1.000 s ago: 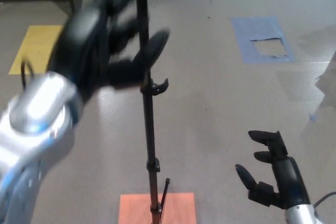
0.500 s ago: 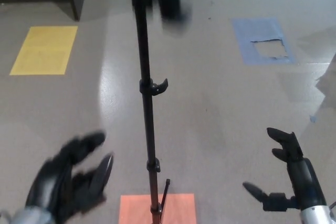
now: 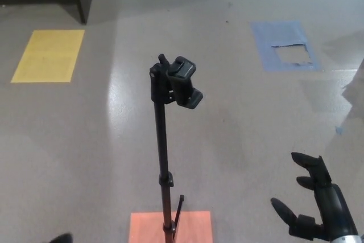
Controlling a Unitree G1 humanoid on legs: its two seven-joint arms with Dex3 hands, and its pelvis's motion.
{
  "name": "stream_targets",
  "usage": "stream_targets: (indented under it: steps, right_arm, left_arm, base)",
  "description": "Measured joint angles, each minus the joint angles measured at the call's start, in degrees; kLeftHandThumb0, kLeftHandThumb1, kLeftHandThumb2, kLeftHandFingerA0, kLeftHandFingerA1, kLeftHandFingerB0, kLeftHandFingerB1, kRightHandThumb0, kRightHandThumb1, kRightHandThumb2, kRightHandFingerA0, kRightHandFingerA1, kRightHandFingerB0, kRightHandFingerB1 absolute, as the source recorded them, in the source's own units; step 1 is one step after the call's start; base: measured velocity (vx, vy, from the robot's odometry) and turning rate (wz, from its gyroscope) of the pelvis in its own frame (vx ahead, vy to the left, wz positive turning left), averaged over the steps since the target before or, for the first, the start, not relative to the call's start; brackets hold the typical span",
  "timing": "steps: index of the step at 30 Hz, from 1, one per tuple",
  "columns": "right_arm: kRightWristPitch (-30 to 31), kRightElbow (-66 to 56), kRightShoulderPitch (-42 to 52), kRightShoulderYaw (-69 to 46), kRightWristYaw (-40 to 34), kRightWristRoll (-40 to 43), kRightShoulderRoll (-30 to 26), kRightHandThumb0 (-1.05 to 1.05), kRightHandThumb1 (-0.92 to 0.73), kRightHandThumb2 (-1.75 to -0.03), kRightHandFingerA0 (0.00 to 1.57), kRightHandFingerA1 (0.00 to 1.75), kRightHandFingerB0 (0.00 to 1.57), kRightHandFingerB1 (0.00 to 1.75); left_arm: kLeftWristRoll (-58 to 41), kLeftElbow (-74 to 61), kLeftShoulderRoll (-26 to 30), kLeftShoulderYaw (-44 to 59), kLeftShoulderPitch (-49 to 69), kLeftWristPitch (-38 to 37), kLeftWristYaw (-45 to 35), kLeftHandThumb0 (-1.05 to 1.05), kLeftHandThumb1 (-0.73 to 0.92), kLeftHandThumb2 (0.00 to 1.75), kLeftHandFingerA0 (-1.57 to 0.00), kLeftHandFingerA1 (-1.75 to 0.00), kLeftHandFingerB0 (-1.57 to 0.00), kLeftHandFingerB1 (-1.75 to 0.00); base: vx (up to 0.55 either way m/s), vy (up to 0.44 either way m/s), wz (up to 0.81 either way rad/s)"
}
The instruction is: A phone stand is kept on the floor and the robot uses both its hands to grab it and uses its left hand to extend the phone stand by pulling it upwards
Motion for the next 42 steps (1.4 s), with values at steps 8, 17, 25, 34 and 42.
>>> stream_targets:
  steps: [8, 17, 25, 34, 42]
  right_arm:
    - [-0.2, -0.1, 2.5, 0.0, 0.0, 0.0, -0.9, -1.05, -0.74, -0.69, 0.27, 0.96, 0.13, 0.78]
    - [-0.8, -0.3, 4.8, 0.0, 0.0, 0.0, -1.8, -0.41, -0.05, -0.87, 0.25, 0.68, 0.16, 0.63]
    - [-1.5, -0.6, 6.5, 0.0, 0.0, 0.0, -2.1, -1.05, -0.72, -0.71, 0.16, 0.98, 0.10, 0.78]
    - [-2.1, -5.4, 13.2, 0.0, 0.0, -0.3, -4.3, -0.56, -0.09, -0.91, 0.08, 0.65, 0.00, 0.60]
    - [-2.2, -8.1, 14.9, 0.2, 0.0, -0.7, -6.1, -0.59, -0.09, -0.93, 0.05, 0.66, 0.00, 0.61]
  left_arm:
    - [0.8, 3.5, -0.4, 3.3, 5.1, -6.4, 0.0, -0.75, 0.76, 0.64, -0.19, -0.28, -0.21, -0.28]
    - [1.1, 7.2, -0.4, 6.7, 7.6, -13.0, -0.2, -0.37, 0.43, 1.02, 0.00, -0.47, 0.00, -0.45]
    - [1.7, 10.2, -0.4, 8.7, 8.6, -19.0, -0.6, -0.78, 0.80, 0.65, -0.21, -0.28, -0.25, -0.29]
    - [3.0, 12.9, -0.5, 10.2, 9.7, -25.6, -0.8, -0.78, 0.87, 0.66, -0.24, -0.30, -0.26, -0.30]
    - [4.2, 15.0, -0.8, 11.1, 9.7, -31.5, -0.8, -0.76, 0.84, 0.66, -0.25, -0.30, -0.27, -0.29]
  base:
    - [0.00, 0.000, 0.00]
    - [0.00, 0.000, 0.00]
    - [0.00, 0.000, 0.00]
    - [0.00, 0.000, 0.00]
    - [0.00, 0.000, 0.00]
